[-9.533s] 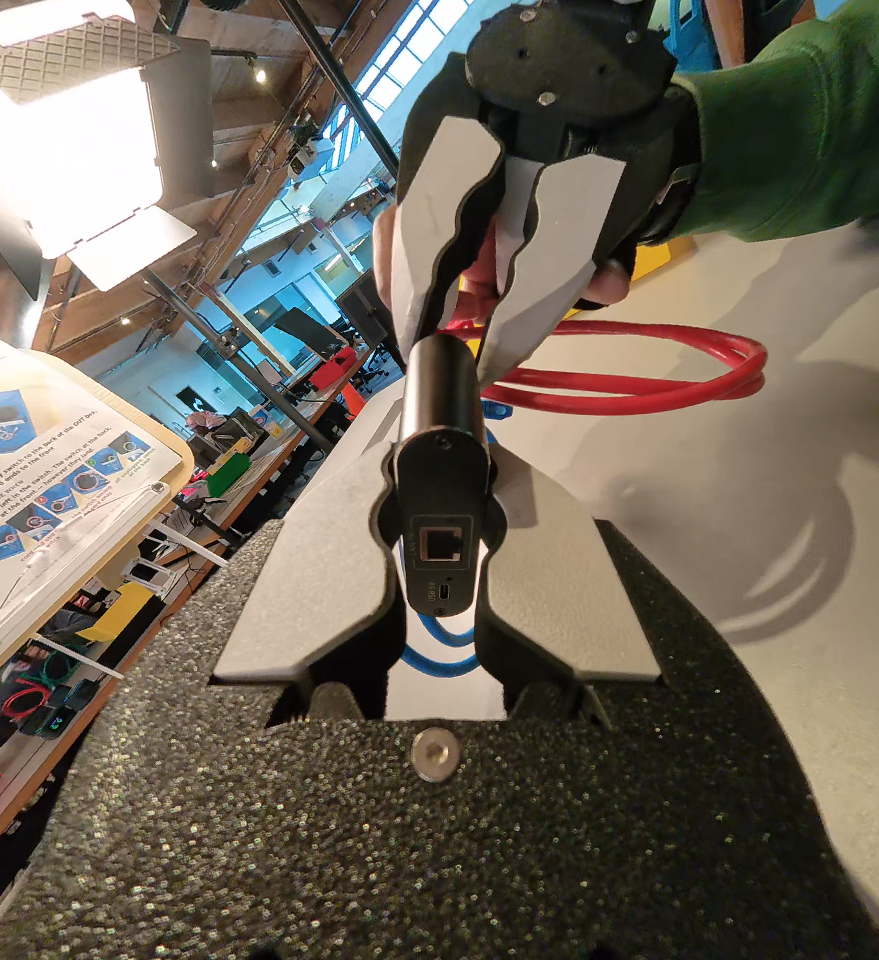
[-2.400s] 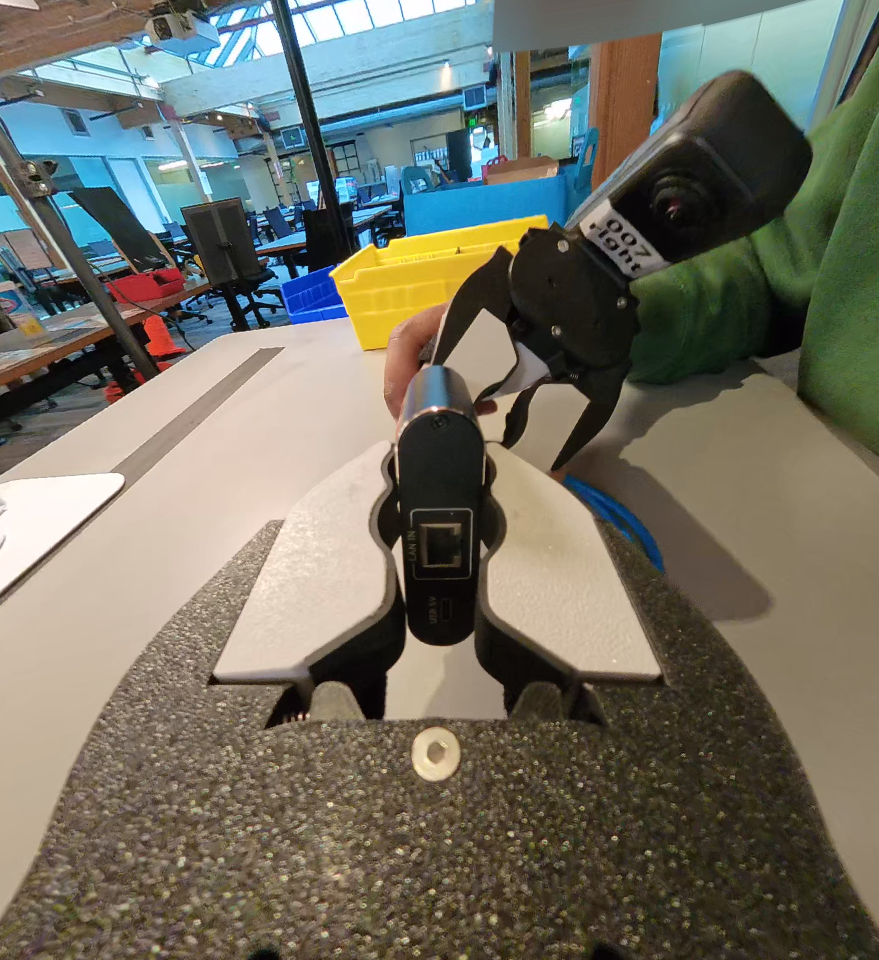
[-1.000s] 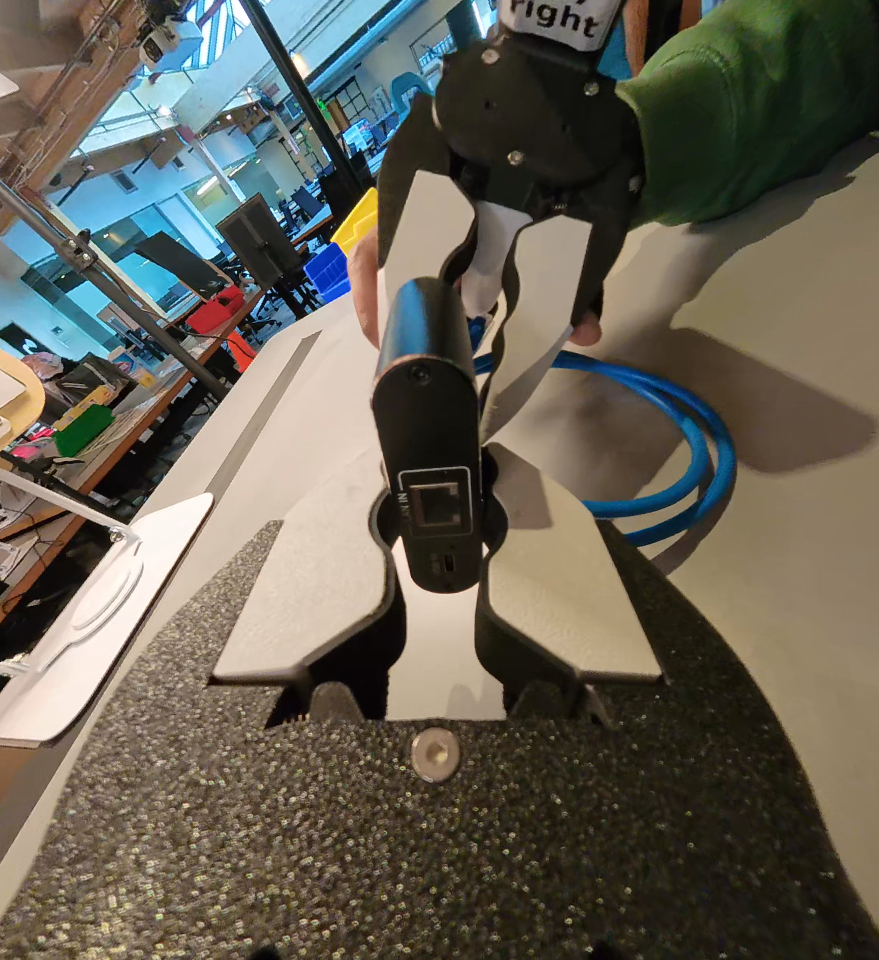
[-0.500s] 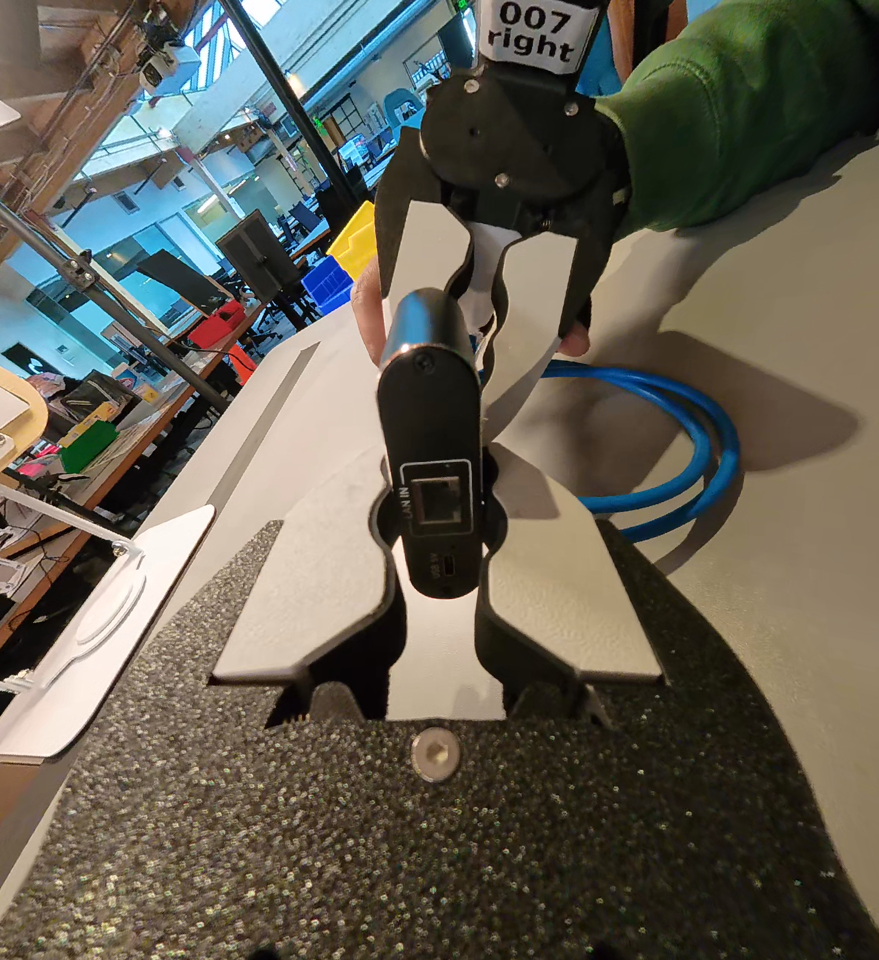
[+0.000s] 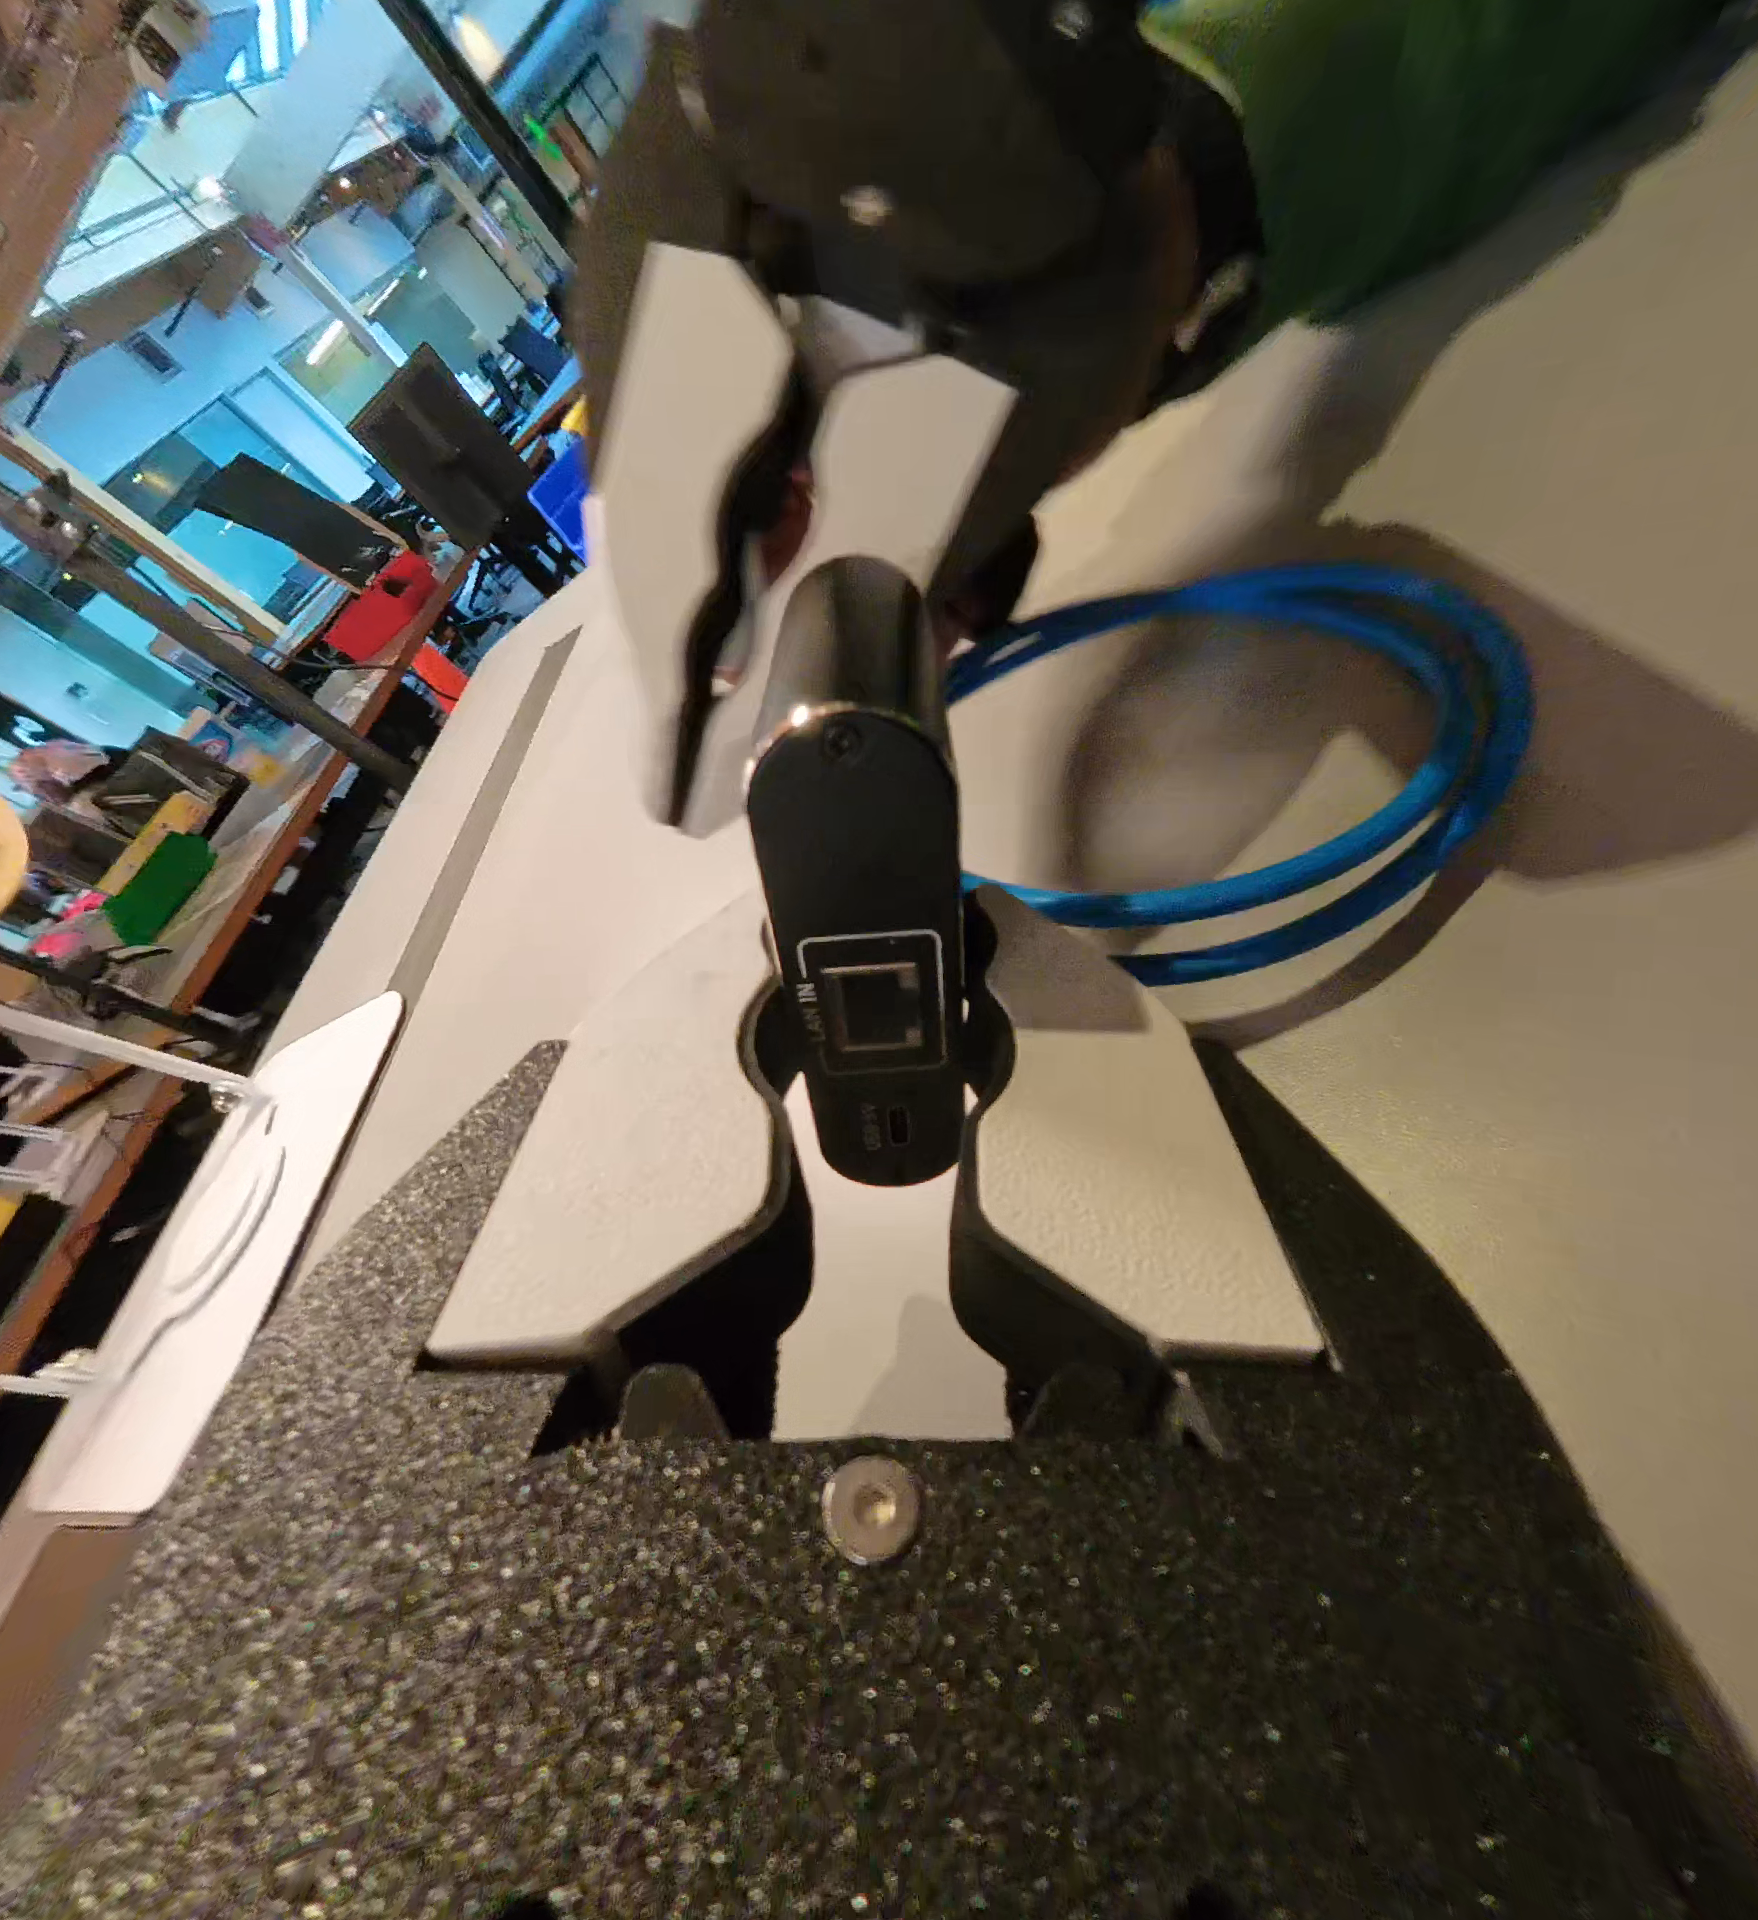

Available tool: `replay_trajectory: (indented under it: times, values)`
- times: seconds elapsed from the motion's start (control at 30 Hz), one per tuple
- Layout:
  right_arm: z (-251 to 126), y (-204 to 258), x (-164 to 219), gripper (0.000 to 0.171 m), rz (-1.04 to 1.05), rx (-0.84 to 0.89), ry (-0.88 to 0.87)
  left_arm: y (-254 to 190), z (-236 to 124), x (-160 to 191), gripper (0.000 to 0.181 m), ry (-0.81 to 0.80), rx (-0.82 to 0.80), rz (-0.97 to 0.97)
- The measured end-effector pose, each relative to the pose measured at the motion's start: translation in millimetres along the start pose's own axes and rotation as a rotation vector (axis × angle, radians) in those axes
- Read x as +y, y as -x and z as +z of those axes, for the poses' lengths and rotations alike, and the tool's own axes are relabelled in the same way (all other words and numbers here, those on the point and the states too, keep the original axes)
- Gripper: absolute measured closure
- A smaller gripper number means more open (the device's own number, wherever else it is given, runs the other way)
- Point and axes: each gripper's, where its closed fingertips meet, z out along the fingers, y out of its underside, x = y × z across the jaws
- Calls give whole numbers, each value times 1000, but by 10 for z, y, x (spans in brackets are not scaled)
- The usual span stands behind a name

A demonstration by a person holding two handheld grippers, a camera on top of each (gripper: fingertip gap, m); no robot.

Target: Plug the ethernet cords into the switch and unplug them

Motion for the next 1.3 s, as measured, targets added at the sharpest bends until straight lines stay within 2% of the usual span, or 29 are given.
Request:
replay_trajectory:
  times: [0.07,0.23,0.4,1.3]
  values:
    - [-8,-20,102,171,-10,-26,24,3,57,-3,153,21,-15,-9]
    - [-52,99,14,170,76,-158,-104,148,-48,-75,153,-59,-59,-75]
    - [-63,282,16,148,42,-249,-124,136,-42,-48,153,-44,-64,-45]
    - [-4,295,-20,155,-26,-176,-98,105,-38,-106,153,-85,-53,-32]
